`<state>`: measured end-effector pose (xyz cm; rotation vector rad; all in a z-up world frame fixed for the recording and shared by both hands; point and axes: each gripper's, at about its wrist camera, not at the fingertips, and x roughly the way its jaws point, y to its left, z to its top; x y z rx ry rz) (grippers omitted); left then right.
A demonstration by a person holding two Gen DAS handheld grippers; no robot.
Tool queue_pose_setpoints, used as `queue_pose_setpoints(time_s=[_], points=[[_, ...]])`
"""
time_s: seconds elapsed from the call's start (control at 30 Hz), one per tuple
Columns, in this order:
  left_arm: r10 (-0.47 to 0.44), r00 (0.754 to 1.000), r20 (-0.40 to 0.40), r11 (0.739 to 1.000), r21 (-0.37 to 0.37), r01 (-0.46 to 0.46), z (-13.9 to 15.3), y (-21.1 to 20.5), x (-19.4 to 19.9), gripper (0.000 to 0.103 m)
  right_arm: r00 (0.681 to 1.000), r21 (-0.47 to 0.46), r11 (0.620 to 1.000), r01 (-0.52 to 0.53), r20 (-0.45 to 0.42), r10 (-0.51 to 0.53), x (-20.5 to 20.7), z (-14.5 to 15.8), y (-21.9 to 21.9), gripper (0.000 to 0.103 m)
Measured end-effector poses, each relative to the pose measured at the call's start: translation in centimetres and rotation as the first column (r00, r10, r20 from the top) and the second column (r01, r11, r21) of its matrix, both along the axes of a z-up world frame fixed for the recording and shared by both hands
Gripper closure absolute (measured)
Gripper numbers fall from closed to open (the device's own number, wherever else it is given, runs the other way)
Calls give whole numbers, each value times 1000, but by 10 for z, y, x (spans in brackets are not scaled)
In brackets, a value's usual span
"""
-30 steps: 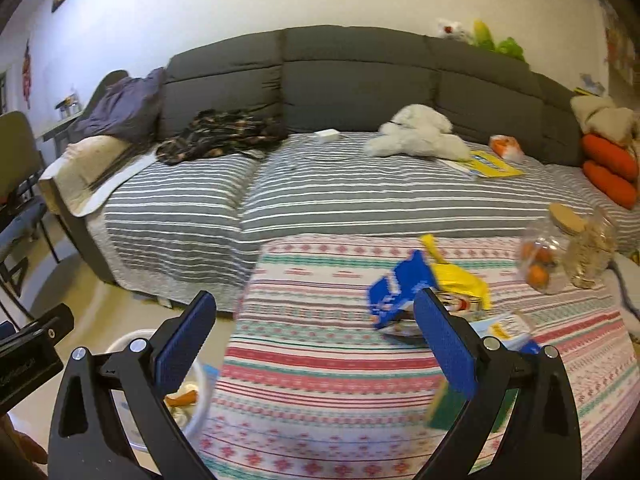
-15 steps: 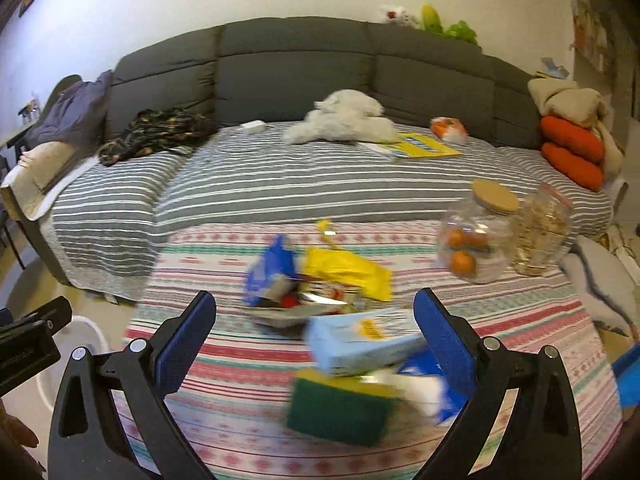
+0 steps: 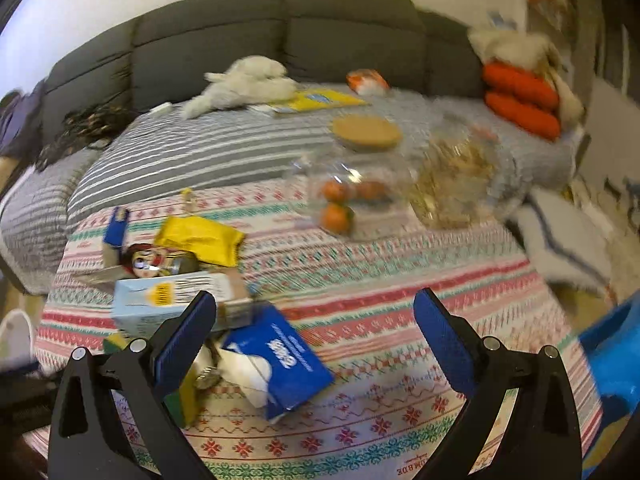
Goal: Collect trash
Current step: 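Grasp the green-yellow sponge with the left tool while the right tool grasps the blue biscuit box, then carry the sponge to the wastebasket and release it with the left tool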
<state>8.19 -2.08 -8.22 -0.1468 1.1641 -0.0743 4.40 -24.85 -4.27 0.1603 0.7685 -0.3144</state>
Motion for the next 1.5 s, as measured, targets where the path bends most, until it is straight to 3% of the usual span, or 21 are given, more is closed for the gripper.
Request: queue_pose_setpoints(time_s=[0.1, 0.17, 0.27, 0.43, 0.53, 0.63, 0.73, 0.77, 0.83, 0.87, 0.9, 1.23, 1.27, 1.37, 1.4, 1.5], points=[[97, 992, -77, 989, -107, -105, -19, -5, -2, 7, 999, 90, 995, 30, -20, -29, 0, -6, -18, 7], [150, 984, -96, 975, -151, -164, -24, -12, -3, 7, 999, 94, 995, 34, -21, -32, 1, -7, -23, 7], [239, 962, -129, 948, -183, -260, -31, -24, 1, 7, 998, 74, 996, 51, -37, -48, 4, -12, -32, 7], [349, 921, -173, 889, -250, -384, -30, -33, 15, 7, 989, 124, 991, 49, -142, -31, 17, -39, -45, 7], [305, 929, -211, 884, -299, -359, -28, -42, 15, 7, 983, 205, 974, 93, -176, -57, 22, -53, -58, 7], [298, 932, -204, 899, -269, -346, -30, -45, 14, 7, 980, 266, 957, 120, -186, -71, 25, -58, -67, 7], [267, 937, -224, 905, -277, -324, -41, -53, 24, 11, 978, 253, 961, 114, -197, -64, 26, -61, -65, 7], [235, 941, -245, 897, -317, -307, -45, -54, 26, 18, 977, 244, 964, 107, -208, -55, 27, -63, -64, 7], [160, 948, -274, 901, -353, -254, -48, -55, 25, 57, 973, 239, 966, 95, -225, -40, 29, -68, -63, 7], [120, 952, -280, 905, -362, -221, -49, -57, 22, 60, 973, 243, 966, 88, -231, -30, 30, -69, -61, 7], [95, 956, -276, 910, -364, -196, -47, -55, 20, 71, 970, 249, 966, 73, -241, -11, 33, -72, -59, 7], [-6, 995, -100, 967, -254, -20, -2, 5, -8, 74, 937, 204, 972, -117, -302, 176, 48, -96, -13, 8], [-11, 996, -87, 969, -246, -11, 2, 12, -10, 74, 934, 188, 974, -125, -308, 179, 49, -98, -9, 9], [-20, 999, -45, 972, -236, 9, 7, 25, -8, 74, 939, 114, 981, -157, -292, 184, 47, -95, 4, 34], [-21, 999, -26, 973, -231, 14, 9, 29, -7, 74, 938, 120, 977, -176, -281, 203, 46, -92, 7, 54], [-26, 1000, 1, 965, -259, 25, 13, 39, -6, 74, 940, 140, 974, -180, -266, 213, 38, -82, 10, 56]])
